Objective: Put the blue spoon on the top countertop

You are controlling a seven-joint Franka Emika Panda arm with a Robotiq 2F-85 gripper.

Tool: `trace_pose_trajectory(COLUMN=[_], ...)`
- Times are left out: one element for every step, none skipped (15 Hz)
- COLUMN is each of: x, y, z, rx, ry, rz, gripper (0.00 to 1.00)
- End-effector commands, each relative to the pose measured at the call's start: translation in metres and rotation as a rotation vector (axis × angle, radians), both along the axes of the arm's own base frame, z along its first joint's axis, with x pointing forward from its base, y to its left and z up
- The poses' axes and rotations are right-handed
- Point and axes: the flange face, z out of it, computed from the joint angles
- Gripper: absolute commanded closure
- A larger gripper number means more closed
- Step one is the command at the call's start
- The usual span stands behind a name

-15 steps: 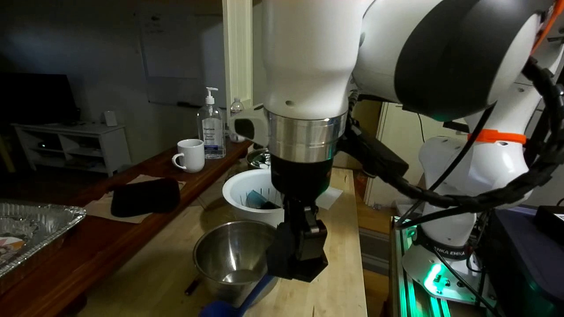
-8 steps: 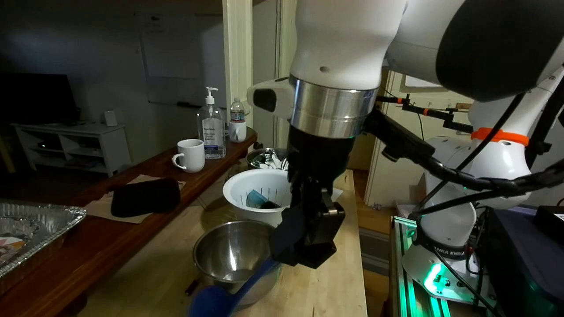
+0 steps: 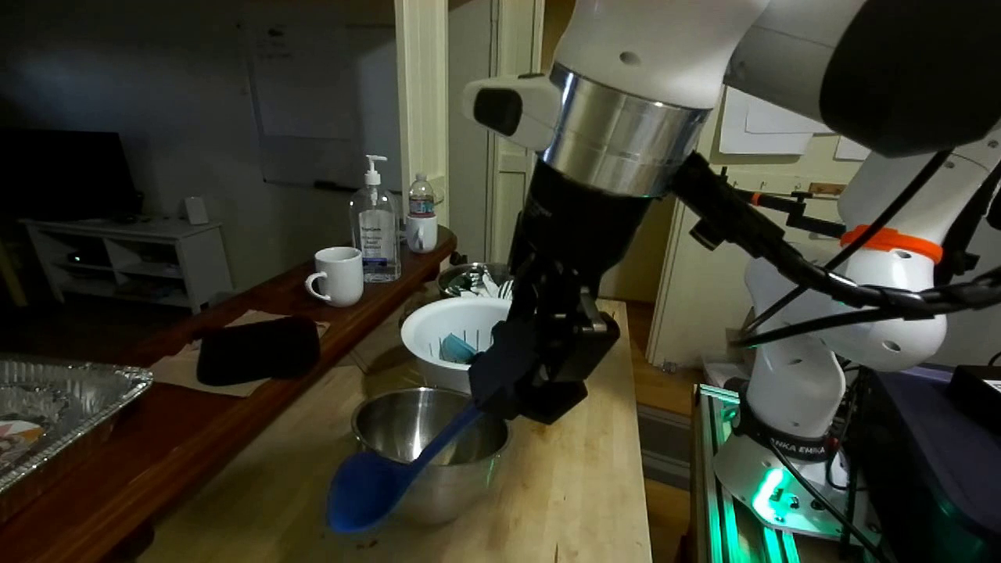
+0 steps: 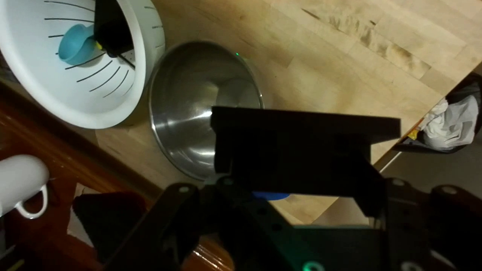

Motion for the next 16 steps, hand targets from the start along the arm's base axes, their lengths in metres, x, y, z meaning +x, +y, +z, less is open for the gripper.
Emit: trace_pose_trajectory(x=[-0.011,-0.010,-0.006,-0.001,0.007,0.012,0.018,0.022,0.023,0.025,0.026,0.027,0.027,0.027,0.027,0.025], y=[-0.009,-0.009,-0.010,-0.011,-0.012,-0.012,-0.012,-0.013,-0.013,-0.014,-0.015,-0.016,-0.017,-0.019,-0.022,-0.027], z=[0.012,0.013,0.012,0.010,0.006,0.004,0.003,0.003,0.005,0.006,0.008,0.010,0.012,0.014,0.015,0.016], rx=[-0.063,-0.065,-0.064,-0.060,-0.058,-0.062,-0.063,-0.065,-0.067,-0.071,-0.078,-0.082,-0.083,-0.084,-0.081,-0.076], ry=[-0.093,-0.102,-0.100,-0.090,-0.074,-0.068,-0.068,-0.073,-0.091,-0.108,-0.129,-0.147,-0.166,-0.181,-0.196,-0.210], rz=[0.038,0.055,0.075,0.107,0.138,0.171,0.211,0.246,0.294,0.333,0.372,0.406,0.440,0.470,0.493,0.509], gripper=[0.58,0.58,0.58,0.58,0.58,0.58,0.58,0.58,0.58,0.58,0.58,0.58,0.58,0.58,0.58,0.58])
